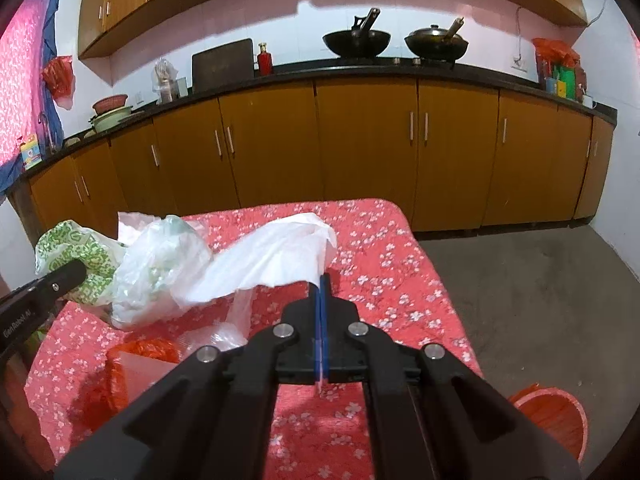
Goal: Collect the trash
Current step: 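Carry green-printed bag and white tissue over the red bucket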
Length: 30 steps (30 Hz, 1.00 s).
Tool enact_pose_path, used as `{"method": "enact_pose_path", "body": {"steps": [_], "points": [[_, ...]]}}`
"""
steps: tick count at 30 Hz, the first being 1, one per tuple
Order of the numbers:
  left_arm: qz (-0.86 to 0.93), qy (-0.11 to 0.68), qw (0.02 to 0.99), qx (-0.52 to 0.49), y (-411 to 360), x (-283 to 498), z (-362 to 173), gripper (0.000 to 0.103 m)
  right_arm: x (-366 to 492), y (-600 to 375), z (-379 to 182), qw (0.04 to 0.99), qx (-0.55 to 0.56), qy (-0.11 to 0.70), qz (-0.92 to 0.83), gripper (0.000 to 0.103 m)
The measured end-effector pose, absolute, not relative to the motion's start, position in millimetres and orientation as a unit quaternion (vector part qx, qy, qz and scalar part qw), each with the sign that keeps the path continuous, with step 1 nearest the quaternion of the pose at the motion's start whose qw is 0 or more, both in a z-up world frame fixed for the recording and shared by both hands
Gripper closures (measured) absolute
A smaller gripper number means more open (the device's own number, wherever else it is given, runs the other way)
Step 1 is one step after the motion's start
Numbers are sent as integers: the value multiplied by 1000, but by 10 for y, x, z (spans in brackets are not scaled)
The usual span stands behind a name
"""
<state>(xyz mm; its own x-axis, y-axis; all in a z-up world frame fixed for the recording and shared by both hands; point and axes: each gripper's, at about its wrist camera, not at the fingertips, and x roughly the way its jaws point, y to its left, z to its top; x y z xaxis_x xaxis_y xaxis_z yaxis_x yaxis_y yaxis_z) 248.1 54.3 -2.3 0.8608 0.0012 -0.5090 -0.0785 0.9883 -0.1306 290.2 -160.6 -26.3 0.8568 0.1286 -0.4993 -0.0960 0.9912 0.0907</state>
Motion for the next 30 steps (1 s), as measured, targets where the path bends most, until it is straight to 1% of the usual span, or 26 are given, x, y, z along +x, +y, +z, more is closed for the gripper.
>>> {"method": "enact_pose_path", "body": {"steps": [20,30], "points": [[19,215,975,-55,476,2161,413,93,2470,-1921,158,972,53,222,58,101],[-5,205,978,-44,227,2030,518,93,2183,-2299,261,976,59,205,36,101]]}}
